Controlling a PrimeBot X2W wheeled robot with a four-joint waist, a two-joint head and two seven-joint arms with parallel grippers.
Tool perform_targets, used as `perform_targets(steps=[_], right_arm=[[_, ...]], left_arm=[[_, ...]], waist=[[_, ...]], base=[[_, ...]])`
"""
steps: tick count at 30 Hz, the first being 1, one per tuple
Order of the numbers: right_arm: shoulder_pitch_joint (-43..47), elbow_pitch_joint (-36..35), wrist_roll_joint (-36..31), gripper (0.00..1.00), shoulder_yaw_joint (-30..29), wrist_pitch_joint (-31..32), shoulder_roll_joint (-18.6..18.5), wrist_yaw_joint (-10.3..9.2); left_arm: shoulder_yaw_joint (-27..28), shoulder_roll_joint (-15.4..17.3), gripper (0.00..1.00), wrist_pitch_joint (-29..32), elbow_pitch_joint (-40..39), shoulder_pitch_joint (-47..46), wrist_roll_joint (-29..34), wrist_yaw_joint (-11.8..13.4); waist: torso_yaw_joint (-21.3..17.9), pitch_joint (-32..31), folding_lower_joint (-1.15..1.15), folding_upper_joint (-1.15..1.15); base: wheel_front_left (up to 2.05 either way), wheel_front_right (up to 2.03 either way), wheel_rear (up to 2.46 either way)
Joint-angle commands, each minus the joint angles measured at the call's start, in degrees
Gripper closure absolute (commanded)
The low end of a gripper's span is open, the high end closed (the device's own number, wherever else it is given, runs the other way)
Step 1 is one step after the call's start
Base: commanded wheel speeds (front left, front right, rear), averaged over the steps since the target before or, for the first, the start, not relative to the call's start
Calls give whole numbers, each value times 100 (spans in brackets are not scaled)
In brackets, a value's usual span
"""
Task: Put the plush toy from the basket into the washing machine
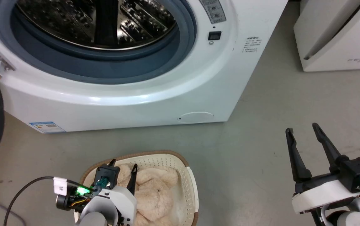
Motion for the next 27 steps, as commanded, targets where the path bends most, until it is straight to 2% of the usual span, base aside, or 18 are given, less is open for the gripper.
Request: perform_targets(steps=[1, 10, 27], right_arm=[[-131, -58, 58, 0, -20, -72, -1, -3], [-235, -122, 151, 0, -52, -167, -1, -3], [-508, -283, 313, 0, -100, -369, -1, -4]], left_arm=[[-93, 55, 0, -1, 259, -200, 20, -50], [-217, 244, 0, 90, 891, -544, -88, -108], [-1060, 588, 0, 241, 1958, -1240, 39, -219]], waist=[[-68, 144, -1, 0], [-201, 524, -1, 0], [-409, 1369, -1, 0]], base=[[0, 0, 0], [0, 0, 0], [0, 0, 0]])
